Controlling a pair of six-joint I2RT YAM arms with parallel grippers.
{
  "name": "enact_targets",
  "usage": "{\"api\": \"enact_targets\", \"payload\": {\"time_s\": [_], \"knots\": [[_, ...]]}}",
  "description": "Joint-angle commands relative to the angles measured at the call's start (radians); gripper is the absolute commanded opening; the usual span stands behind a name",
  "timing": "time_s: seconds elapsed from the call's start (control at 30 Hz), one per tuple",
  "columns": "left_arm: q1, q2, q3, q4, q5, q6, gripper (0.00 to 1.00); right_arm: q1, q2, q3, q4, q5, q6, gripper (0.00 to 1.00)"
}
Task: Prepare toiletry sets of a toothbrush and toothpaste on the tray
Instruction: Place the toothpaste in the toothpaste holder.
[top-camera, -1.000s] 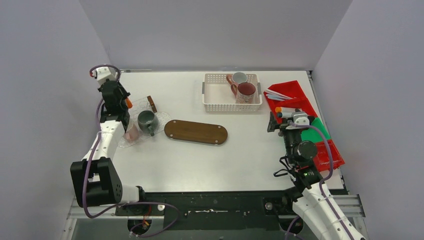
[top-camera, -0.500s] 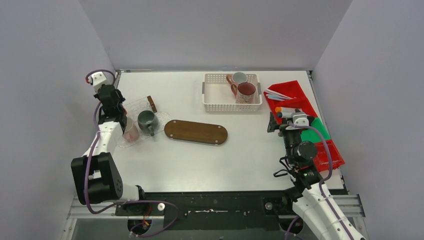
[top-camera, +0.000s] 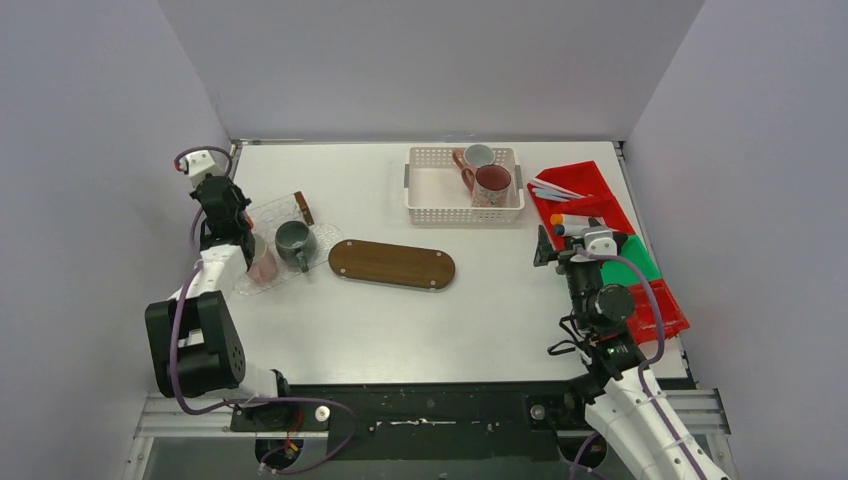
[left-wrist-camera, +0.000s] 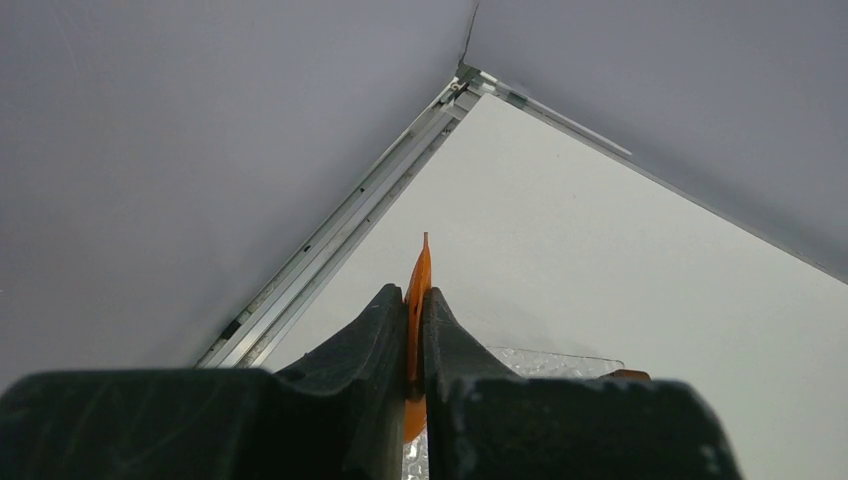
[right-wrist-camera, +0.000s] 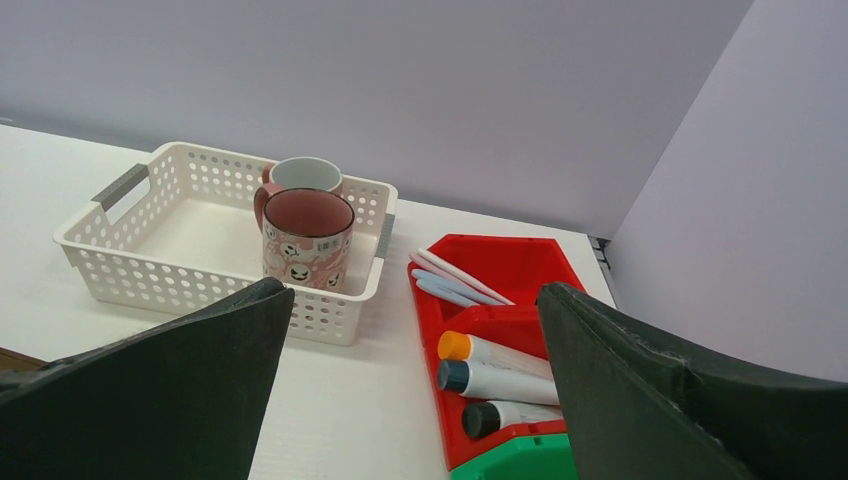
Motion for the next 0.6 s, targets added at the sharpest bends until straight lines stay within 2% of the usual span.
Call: {"api": "enact_targets", "payload": {"time_s": [0.0, 0.57], "knots": [[0.008, 0.015, -0.008, 0.099, 0.023, 0.014, 0.00, -0.008, -0.013, -0.010, 0.070, -0.010, -0.021, 1.00], [0.022, 0.033, 0.002, 0.108, 0.033, 0.027, 0.00, -0.009, -0.022, -0.013, 0.069, -0.020, -0.022, 1.00]]}}
